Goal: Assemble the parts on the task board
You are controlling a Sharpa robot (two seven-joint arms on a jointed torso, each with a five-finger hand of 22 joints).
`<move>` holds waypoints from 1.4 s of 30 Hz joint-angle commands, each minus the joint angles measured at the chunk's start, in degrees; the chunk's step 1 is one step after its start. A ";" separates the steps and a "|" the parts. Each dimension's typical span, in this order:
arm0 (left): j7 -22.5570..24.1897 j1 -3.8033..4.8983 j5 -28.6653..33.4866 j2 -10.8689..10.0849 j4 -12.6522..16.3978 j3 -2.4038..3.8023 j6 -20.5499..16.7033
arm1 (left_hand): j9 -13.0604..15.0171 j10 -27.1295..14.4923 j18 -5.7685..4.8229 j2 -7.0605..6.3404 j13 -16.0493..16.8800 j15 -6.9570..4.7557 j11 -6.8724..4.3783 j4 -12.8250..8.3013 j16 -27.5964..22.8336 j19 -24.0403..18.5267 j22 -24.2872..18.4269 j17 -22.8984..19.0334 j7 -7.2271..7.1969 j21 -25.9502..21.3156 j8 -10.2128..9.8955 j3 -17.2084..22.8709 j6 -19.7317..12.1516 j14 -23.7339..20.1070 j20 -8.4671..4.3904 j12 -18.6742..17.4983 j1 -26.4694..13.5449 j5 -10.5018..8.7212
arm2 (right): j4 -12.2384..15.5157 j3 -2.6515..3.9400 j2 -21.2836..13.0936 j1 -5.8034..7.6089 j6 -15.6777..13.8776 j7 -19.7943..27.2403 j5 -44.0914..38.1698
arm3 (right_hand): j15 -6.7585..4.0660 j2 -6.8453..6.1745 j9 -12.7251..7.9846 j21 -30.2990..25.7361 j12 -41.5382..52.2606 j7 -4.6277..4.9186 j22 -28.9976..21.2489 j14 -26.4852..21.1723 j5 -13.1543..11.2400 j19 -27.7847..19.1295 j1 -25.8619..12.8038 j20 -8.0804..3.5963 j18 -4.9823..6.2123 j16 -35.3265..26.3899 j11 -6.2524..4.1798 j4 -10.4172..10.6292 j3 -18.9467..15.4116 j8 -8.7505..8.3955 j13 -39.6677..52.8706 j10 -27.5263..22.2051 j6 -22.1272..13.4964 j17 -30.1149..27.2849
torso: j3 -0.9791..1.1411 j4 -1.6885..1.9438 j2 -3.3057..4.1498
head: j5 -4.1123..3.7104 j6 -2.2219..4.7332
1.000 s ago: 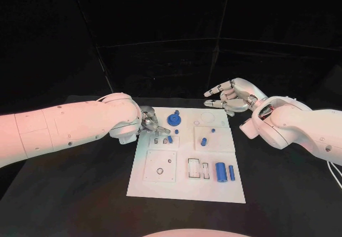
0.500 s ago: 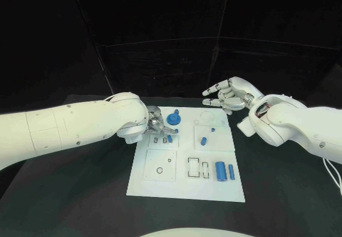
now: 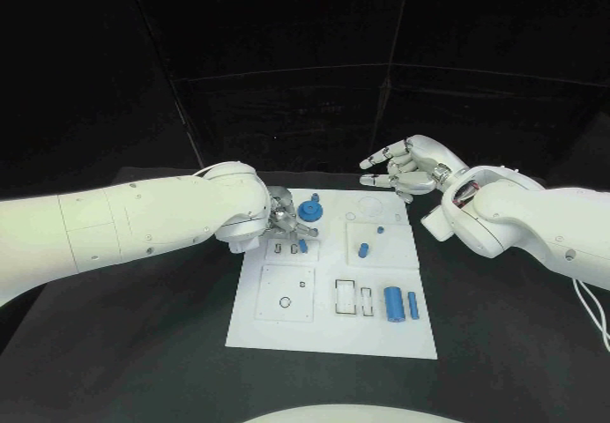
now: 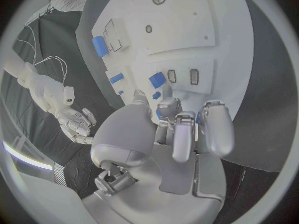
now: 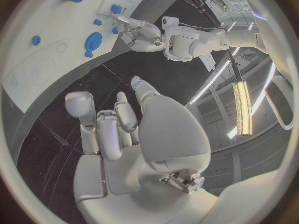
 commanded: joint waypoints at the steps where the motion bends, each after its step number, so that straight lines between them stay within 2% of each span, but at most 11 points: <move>1: -0.62 0.09 0.20 0.40 -0.34 0.03 1.56 | 0.20 0.33 -1.01 0.06 0.11 -0.51 0.07 -0.26 0.17 0.43 0.11 15.08 -0.18 0.31 0.36 -0.25 -0.36 5.94 0.00 0.31 0.86 -0.11 | -0.02 0.04 0.13 0.12 0.40 0.04 -0.11 | -0.50 0.10 -0.04 -0.23 -0.20 -0.11 -0.06 3.42 0.31 -0.41 0.34 0.09 0.62 -0.14 -0.06 0.03 -0.33 0.23 -0.06 -0.39 -0.08 4.64 | 0.01 0.00 0.00 | 0.08 -0.11; 20: -1.00 -0.04 0.23 2.00 -2.07 -0.06 2.68 | 1.04 0.63 -1.13 0.29 0.75 -0.58 -0.03 -0.53 0.17 0.64 0.83 15.08 -0.30 0.69 1.06 0.01 -0.54 5.94 -0.06 0.86 2.75 -0.10 | -0.39 0.04 0.55 0.12 0.79 -0.88 -1.39 | -0.54 0.16 0.01 -0.28 -0.06 -0.18 -0.08 3.44 0.42 -0.36 0.38 0.07 0.62 -0.16 -0.12 0.03 -0.37 0.48 0.07 -0.21 0.19 4.65 | -0.02 0.02 -0.04 | -0.03 -0.89; 42: -1.41 -0.09 0.37 2.92 -3.33 -0.09 4.64 | 1.80 0.88 -1.23 0.42 1.21 -0.64 -0.11 -1.07 0.17 0.80 1.43 15.08 -0.38 1.01 1.61 0.39 -0.73 5.94 -0.12 1.29 4.70 -0.10 | -0.66 0.03 0.95 0.11 1.23 -1.23 -1.78 | -0.56 0.16 0.04 -0.31 -0.04 -0.21 -0.10 3.45 0.40 -0.34 0.37 0.05 0.63 -0.19 -0.15 0.05 -0.41 0.59 0.09 -0.16 0.32 4.63 | -0.05 0.04 -0.03 | -0.10 -1.25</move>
